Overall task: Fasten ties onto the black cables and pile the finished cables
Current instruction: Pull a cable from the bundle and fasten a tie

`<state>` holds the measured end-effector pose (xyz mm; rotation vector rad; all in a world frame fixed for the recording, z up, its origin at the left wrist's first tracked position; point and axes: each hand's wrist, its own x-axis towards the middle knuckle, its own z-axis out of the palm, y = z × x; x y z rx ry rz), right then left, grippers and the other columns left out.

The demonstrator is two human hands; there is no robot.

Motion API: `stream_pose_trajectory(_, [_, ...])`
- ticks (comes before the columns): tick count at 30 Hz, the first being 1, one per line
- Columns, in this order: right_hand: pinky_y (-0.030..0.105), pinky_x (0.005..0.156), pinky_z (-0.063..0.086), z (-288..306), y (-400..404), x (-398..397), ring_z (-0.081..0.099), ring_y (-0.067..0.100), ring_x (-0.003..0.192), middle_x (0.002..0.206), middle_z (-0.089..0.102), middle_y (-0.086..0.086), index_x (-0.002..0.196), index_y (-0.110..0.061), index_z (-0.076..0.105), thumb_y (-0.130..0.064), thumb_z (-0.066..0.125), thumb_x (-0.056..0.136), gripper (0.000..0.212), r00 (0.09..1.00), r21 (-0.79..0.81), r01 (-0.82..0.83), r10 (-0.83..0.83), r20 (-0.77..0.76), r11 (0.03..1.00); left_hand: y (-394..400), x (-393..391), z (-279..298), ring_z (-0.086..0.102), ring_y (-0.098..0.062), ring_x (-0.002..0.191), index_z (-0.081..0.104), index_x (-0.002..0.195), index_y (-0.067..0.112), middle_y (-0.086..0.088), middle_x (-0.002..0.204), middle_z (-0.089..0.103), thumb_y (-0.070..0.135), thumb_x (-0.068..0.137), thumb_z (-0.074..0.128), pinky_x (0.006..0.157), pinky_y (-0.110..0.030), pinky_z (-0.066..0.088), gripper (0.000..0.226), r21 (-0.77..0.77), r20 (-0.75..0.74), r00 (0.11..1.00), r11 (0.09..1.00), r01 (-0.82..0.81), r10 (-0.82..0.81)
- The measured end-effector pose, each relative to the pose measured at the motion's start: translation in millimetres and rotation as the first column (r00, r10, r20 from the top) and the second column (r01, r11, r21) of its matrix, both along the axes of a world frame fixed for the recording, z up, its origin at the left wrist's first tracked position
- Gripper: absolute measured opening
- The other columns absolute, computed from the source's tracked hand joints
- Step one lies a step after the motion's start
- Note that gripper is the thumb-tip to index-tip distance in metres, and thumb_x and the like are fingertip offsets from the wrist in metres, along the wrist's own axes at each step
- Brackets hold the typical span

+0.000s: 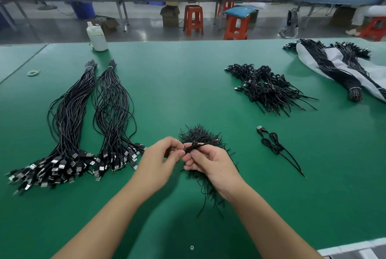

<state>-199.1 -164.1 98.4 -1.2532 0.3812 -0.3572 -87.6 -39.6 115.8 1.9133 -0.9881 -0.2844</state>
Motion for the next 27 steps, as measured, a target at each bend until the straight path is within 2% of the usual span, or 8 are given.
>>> stream_pose_trajectory(5, [0.026, 0.062, 0.042, 3.0, -3.0, -1.1, 0.05, 0.015, 0.059, 0.071, 0.059, -0.002, 0.082, -0.025, 0.072, -0.023, 0.063, 0.097, 0.018, 0.982, -0.327, 0.071, -0.124, -0.142, 0.942, 1.7, -3.2, -0.1, 0.055, -0.001, 0.078, 0.055, 0.086, 0.023, 0.017, 0.079, 0.058, 0.006, 0.092, 0.064, 0.072, -0.011, 0.04, 0.02, 0.005, 0.254, 0.966, 0.999, 0.05, -0.049])
stream_pose_trajectory(9, [0.027, 0.057, 0.044, 1.5, -4.4, -0.4, 0.047, 0.015, 0.051, 0.059, 0.058, -0.001, 0.09, -0.019, 0.075, -0.022, 0.061, 0.099, 0.017, 0.99, -0.197, 0.001, -0.029, -0.14, 0.98, 1.7, -1.3, -5.5, 0.043, -0.016, 0.077, 0.055, 0.092, 0.018, 0.004, 0.088, 0.054, -0.006, 0.083, 0.068, 0.074, -0.024, 0.035, 0.028, 0.072, 0.611, 0.78, 0.991, 0.116, -0.136])
stream_pose_trajectory(11, [0.026, 0.052, 0.046, -0.2, -6.1, -0.2, 0.047, 0.015, 0.048, 0.06, 0.062, 0.002, 0.112, -0.013, 0.067, -0.02, 0.064, 0.097, 0.016, 0.991, -0.156, 0.004, -0.025, -0.134, 0.988, 2.8, 1.5, -9.4, 0.046, -0.02, 0.078, 0.059, 0.091, 0.014, 0.001, 0.088, 0.055, -0.012, 0.073, 0.07, 0.074, -0.027, 0.036, 0.033, 0.112, 0.704, 0.684, 0.981, 0.159, -0.192])
stream_pose_trajectory(13, [0.028, 0.049, 0.046, 0.1, -9.0, -1.2, 0.046, 0.016, 0.045, 0.059, 0.063, 0.006, 0.115, -0.019, 0.06, -0.018, 0.068, 0.094, 0.023, 0.993, -0.129, 0.003, -0.018, -0.12, 0.992, 4.2, 2.6, -12.2, 0.049, -0.022, 0.08, 0.059, 0.092, 0.013, 0.0, 0.089, 0.055, -0.014, 0.068, 0.069, 0.074, -0.03, 0.037, 0.038, 0.128, 0.737, 0.64, 0.974, 0.186, -0.219])
stream_pose_trajectory(15, [0.026, 0.046, 0.045, 1.7, -11.2, -2.1, 0.044, 0.016, 0.043, 0.067, 0.067, 0.015, 0.104, -0.02, 0.065, -0.017, 0.068, 0.093, 0.012, 0.996, -0.136, -0.027, 0.014, -0.09, 0.99, 5.0, 1.4, -13.2, 0.048, -0.022, 0.08, 0.059, 0.096, 0.014, 0.0, 0.09, 0.055, -0.011, 0.072, 0.069, 0.074, -0.031, 0.039, 0.036, 0.117, 0.731, 0.649, 0.976, 0.181, -0.208])
stream_pose_trajectory(18, [0.023, 0.048, 0.047, 4.7, -11.0, -1.6, 0.053, 0.015, 0.047, 0.07, 0.068, 0.013, 0.098, -0.015, 0.074, -0.014, 0.063, 0.097, 0.011, 0.996, -0.163, -0.026, 0.011, -0.087, 0.986, 5.1, -4.7, -9.7, 0.047, -0.019, 0.079, 0.058, 0.099, 0.016, 0.003, 0.092, 0.055, 0.008, 0.091, 0.057, 0.075, -0.03, 0.041, 0.012, 0.068, 0.614, 0.773, 0.986, 0.154, -0.163])
stream_pose_trajectory(23, [0.029, 0.077, 0.059, 6.8, -9.8, -3.5, 0.067, 0.016, 0.073, 0.085, 0.068, 0.01, 0.116, -0.005, 0.07, 0.004, 0.053, 0.098, 0.026, 0.991, -0.015, -0.136, 0.136, -0.018, 0.991, 4.6, -4.6, 1.6, 0.053, -0.004, 0.077, 0.057, 0.089, 0.02, 0.014, 0.08, 0.056, 0.009, 0.094, 0.06, 0.07, -0.012, 0.038, 0.013, -0.055, 0.292, 0.956, 0.998, 0.04, -0.023])
stream_pose_trajectory(27, [0.024, 0.073, 0.053, 8.0, -9.3, -2.2, 0.062, 0.013, 0.066, 0.086, 0.07, -0.007, 0.099, -0.024, 0.076, -0.004, 0.065, 0.093, 0.023, 0.996, -0.206, -0.074, 0.062, -0.064, 0.976, 2.7, -4.2, 3.0, 0.055, -0.008, 0.077, 0.057, 0.085, 0.024, 0.013, 0.075, 0.059, 0.008, 0.092, 0.064, 0.068, -0.009, 0.038, 0.019, -0.047, 0.209, 0.978, 0.999, 0.026, -0.015])
